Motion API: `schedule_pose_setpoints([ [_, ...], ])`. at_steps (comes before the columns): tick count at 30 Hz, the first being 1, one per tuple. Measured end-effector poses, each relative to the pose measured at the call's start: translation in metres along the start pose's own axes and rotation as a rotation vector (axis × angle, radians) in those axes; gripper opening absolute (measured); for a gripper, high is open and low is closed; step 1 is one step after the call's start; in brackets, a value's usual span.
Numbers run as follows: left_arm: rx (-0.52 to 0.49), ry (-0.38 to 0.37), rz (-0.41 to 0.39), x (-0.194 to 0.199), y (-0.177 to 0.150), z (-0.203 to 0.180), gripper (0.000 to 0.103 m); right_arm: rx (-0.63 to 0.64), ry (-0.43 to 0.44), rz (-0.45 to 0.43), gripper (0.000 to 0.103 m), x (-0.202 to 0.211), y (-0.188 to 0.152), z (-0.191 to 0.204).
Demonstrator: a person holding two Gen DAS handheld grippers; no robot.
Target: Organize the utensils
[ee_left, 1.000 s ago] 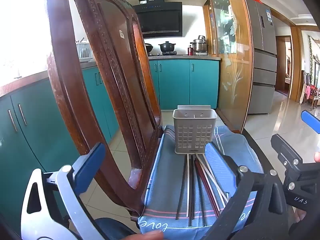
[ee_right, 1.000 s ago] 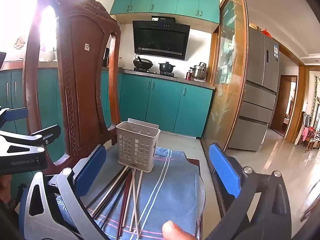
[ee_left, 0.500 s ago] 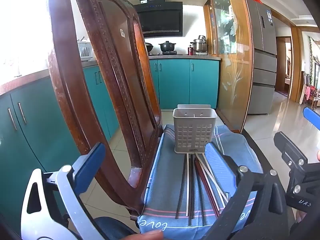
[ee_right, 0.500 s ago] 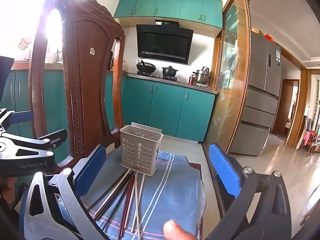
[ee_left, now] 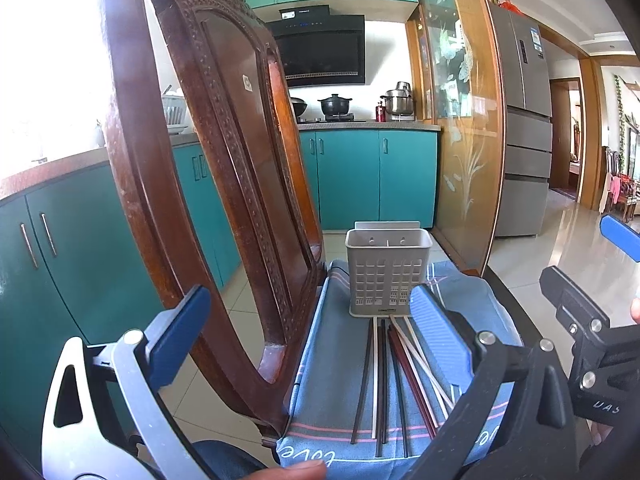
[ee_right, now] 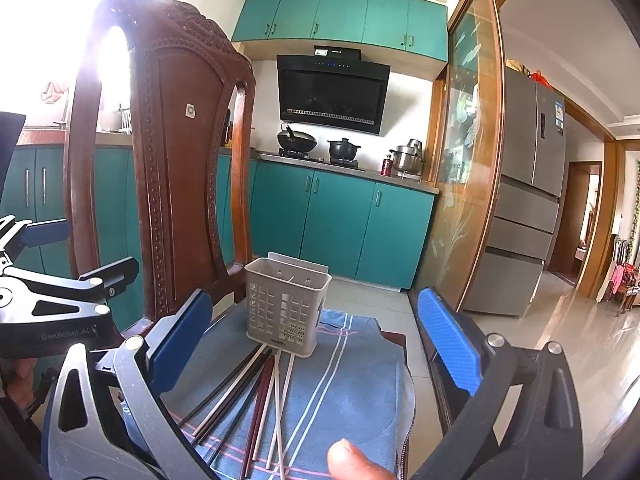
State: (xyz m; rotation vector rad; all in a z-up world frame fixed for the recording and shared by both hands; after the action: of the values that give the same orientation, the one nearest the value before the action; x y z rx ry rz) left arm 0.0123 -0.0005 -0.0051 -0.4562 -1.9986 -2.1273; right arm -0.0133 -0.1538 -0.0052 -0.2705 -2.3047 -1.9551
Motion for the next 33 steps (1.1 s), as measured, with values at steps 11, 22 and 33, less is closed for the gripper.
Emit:
schedule_pose_setpoints([
  [11, 0.005, 0.0, -0.006, 0.0017, 0.002, 0.0001, 0.099, 0.004, 0.006, -0.008, 0.1, 0.0018, -0.0003, -0.0003],
  [22, 0.005, 0.001, -0.007, 0.0046, 0.0009, 0.0017, 0.099, 0.01, 0.004, -0.012, 0.1, 0.0028, -0.0005, -0.0002],
  [33, 0.006, 0.002, -0.009, 0.0049, 0.0018, 0.0028, 0.099, 0.023, 0.006, -0.024, 0.1, 0.0057, 0.0001, 0.0015],
])
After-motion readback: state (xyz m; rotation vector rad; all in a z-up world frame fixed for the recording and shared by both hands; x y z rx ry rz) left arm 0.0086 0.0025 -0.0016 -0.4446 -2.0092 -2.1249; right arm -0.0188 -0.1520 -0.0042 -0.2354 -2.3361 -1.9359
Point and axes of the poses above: each gripper's, at about its wrist camera, not at the fingertips, and x roughly against the way its jaws point, z to its left, y to its top, the point moved 2 cm from there along -x, roughly the way its jaws point, and after that the axes turned 4 degrees about -y, right-handed, at the moved point
